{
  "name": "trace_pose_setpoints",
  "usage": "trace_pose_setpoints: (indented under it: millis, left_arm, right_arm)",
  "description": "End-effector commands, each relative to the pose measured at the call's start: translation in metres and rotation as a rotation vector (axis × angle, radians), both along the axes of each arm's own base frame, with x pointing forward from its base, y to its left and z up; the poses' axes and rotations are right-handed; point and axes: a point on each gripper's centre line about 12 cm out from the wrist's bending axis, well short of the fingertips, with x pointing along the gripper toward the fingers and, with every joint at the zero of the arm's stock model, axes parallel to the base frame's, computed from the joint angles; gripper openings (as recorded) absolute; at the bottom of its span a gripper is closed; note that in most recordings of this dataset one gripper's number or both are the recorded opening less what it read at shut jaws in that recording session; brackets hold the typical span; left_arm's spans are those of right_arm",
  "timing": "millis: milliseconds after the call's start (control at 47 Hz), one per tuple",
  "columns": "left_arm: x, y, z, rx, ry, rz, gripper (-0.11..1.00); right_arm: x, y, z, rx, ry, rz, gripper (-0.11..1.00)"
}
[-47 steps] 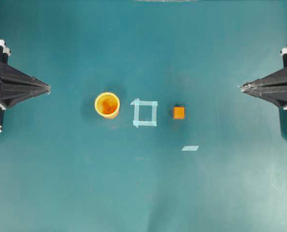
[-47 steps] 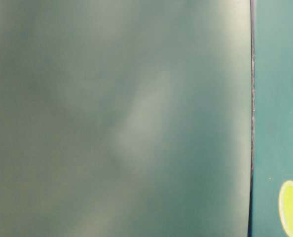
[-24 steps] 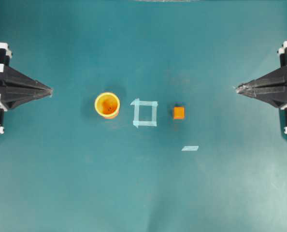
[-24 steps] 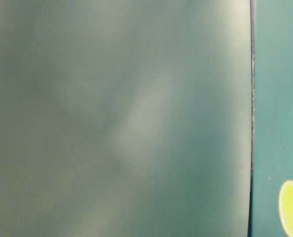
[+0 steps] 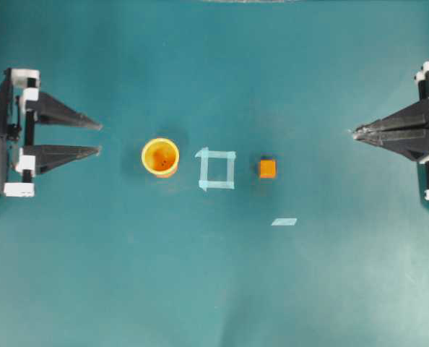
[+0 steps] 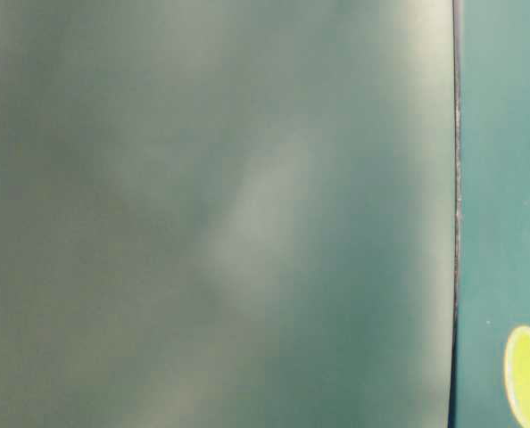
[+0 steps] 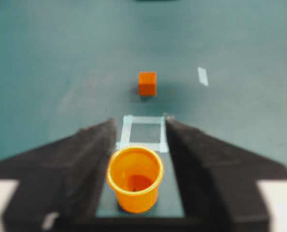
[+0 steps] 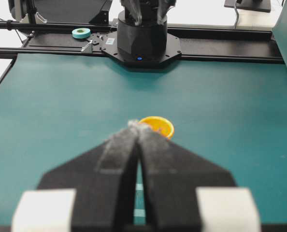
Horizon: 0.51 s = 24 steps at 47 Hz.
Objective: Move the cup forward with left arm.
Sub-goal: 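Open the left gripper and advance it around the orange cup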
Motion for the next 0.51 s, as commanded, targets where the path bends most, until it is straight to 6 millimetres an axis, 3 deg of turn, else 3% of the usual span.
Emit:
trace_pose_setpoints:
  millis: [0, 170, 489]
  left_arm:
    - [0.005, 0.004, -0.001, 0.003, -0.001, 0.014, 0.51]
    - [0.015, 0.008, -0.014, 0.000, 0.049, 0.028, 0.67]
    - [0.031, 0.009, -0.044, -0.004, 0.141, 0.027, 0.75]
  right_arm:
    - [0.002, 0.000, 0.013, 0.000, -0.032, -0.001, 0.00]
    - [0.002, 0.000, 0.014, 0.000, -0.035, -0.001, 0.00]
    - [0.002, 0.000, 0.015, 0.000, -0.037, -0.001, 0.00]
